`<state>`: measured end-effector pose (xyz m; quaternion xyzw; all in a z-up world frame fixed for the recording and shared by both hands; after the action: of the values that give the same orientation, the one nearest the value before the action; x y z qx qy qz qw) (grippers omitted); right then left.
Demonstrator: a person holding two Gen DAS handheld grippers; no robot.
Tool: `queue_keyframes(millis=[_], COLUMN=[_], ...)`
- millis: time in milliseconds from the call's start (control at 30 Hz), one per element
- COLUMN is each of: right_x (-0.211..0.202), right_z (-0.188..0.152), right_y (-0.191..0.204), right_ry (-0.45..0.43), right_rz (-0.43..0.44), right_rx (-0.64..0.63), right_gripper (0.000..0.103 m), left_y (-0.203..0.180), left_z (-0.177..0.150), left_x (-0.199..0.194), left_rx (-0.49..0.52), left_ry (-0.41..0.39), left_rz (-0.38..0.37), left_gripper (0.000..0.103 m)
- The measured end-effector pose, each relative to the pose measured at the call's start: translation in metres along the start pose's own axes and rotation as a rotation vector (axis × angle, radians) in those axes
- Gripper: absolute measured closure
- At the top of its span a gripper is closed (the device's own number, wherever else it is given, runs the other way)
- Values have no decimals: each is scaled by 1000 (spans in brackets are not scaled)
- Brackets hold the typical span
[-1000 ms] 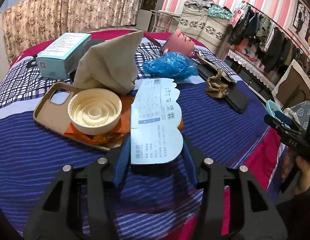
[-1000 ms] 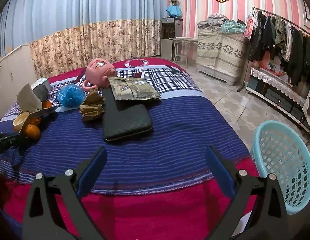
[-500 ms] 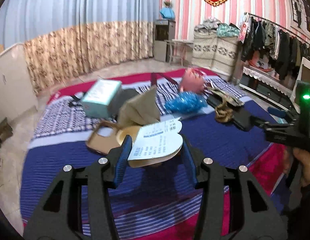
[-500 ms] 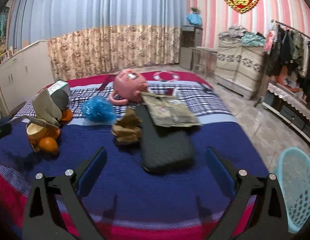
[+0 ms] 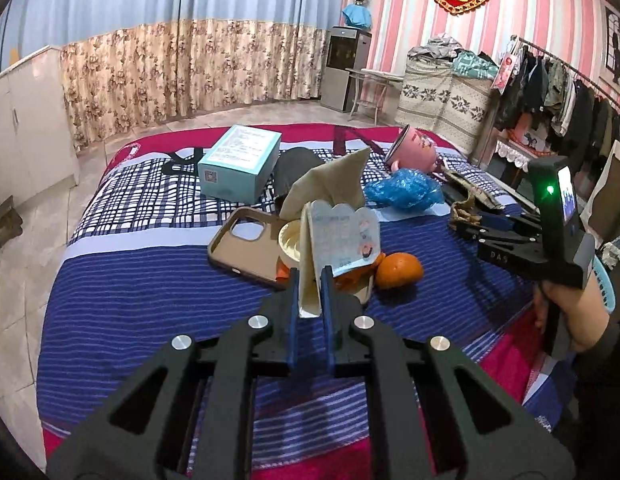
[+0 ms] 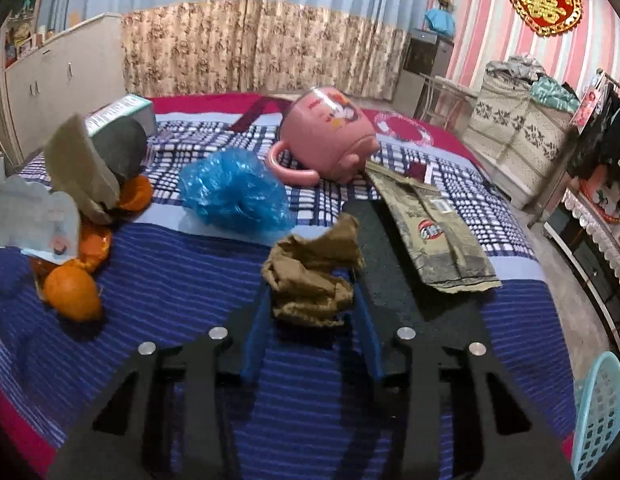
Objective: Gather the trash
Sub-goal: 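Grasp the white receipt with the left gripper while the right gripper grasps the brown paper bag, then carry both items to the blue basket and open both grippers over it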
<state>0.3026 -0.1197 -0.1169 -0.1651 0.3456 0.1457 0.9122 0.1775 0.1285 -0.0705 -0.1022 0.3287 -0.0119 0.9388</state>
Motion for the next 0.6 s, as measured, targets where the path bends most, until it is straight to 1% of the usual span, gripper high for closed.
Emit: queue_keyframes(millis=[167,300,367,500,600], right_x=[-35,-66,-86,-119,-140], right_z=[-7,-21,-33,-50,-61], right_y=[-14,-38,-55,-89,-115], right_ry=[-59,-83,-94,-115,-133], right_rz=[18,16,-13,-66,-104], right_rx=[41,96,118,171,212], right_gripper=[63,63,63,63,63], left_y=[-20,-42,-56,-80,-105], left_z=[6,13,17,24,29], left_x=[-16,-30,-34,-43,-48], left_rx=[49,89,108,114,148], left_ry=[-55,-100,-115,-149,-159], left_rz=[1,-11,-22,-50,-73], left_gripper=[95,95,95,95,95])
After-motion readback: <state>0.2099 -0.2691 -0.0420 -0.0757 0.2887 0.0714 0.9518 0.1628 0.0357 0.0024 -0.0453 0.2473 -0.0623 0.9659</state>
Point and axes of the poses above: each gripper's, at about its wrist camera, not at the fingertips, and x roughly the way its jaws point, y to its left, z to its top, the point moved 6 cm from there along x, roughly the way its jaws point, and after that the axes turned 6 degrees about -x, right-handed, at the moved point
